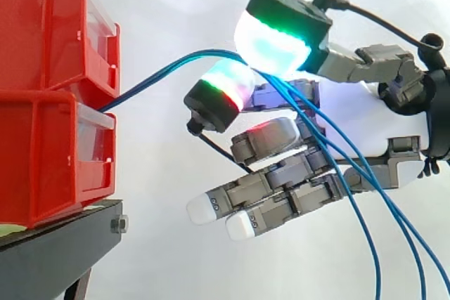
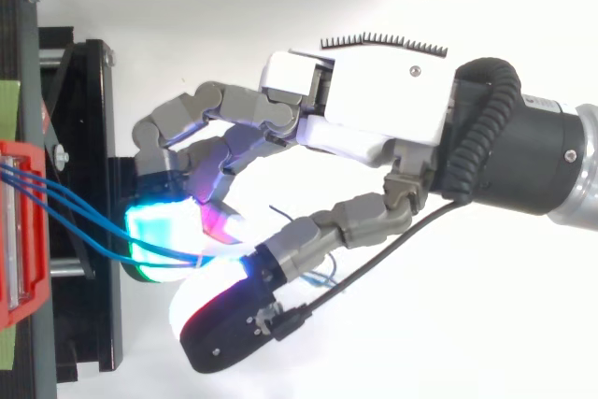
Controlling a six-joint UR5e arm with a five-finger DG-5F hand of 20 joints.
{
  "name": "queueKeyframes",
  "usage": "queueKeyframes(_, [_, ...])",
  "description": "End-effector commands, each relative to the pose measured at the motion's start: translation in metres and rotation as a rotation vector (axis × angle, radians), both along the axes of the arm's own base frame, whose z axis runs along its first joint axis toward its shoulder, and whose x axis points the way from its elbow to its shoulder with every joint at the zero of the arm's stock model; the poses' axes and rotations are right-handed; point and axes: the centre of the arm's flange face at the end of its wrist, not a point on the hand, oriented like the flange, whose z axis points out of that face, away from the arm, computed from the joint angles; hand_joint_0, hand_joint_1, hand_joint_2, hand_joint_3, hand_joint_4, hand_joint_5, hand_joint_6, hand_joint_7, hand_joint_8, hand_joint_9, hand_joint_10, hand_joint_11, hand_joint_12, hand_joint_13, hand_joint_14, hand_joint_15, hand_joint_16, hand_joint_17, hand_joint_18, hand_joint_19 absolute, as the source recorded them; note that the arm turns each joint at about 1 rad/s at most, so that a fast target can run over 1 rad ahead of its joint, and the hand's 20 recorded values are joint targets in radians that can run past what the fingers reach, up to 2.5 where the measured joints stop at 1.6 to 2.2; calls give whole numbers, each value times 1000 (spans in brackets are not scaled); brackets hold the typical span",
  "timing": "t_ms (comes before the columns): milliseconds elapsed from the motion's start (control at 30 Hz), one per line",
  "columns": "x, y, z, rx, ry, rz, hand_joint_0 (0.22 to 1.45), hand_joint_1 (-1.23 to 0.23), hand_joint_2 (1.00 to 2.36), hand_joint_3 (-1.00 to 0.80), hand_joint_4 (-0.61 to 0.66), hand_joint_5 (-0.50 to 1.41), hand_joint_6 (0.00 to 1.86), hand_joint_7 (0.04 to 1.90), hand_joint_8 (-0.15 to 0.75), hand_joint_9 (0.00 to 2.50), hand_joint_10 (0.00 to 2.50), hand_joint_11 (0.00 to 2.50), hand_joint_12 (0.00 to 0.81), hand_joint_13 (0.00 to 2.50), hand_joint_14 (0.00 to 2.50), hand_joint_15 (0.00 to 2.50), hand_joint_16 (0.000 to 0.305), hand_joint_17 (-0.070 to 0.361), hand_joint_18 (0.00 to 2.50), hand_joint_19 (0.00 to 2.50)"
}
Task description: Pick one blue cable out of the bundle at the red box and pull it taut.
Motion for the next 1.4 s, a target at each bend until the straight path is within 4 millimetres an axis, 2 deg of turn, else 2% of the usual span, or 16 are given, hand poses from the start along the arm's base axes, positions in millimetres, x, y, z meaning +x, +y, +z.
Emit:
queueKeyframes(0, [0, 0, 0, 0, -1, 0, 396, -790, 1000, -500, -22, -196, 816, 1142, 345, 703, 625, 1757, 503, 497, 10, 361, 73, 164, 562, 337])
queueKeyframes(133, [0, 0, 0, 0, -1, 0, 381, -723, 1000, -500, -19, -188, 811, 1136, 359, 725, 665, 1716, 513, 511, 9, 368, 75, 168, 571, 345])
queueKeyframes(200, [0, 0, 0, 2, -1, 0, 422, -701, 1000, -500, -39, -183, 801, 1183, 332, 747, 554, 1802, 496, 509, 10, 370, 71, 159, 543, 361])
queueKeyframes(333, [0, 0, 0, 0, 1, 0, 484, -755, 1000, -500, -59, -181, 794, 1263, 298, 766, 381, 1921, 466, 496, 11, 366, 65, 146, 511, 375])
queueKeyframes(467, [0, 0, 0, 0, -1, 0, 514, -798, 1000, -500, -68, -182, 797, 1273, 281, 775, 314, 1972, 456, 491, 11, 370, 62, 140, 502, 381])
queueKeyframes(933, [0, 0, 0, 0, -1, 0, 591, -812, 1022, -129, -125, -176, 837, 1345, 266, 847, 339, 1970, 438, 567, 11, 376, 58, 130, 559, 384])
queueKeyframes(1367, [0, 0, 1, 2, -2, 0, 676, -952, 1021, -220, -206, -187, 844, 1302, 250, 809, 294, 1979, 427, 541, 11, 345, 57, 129, 569, 311])
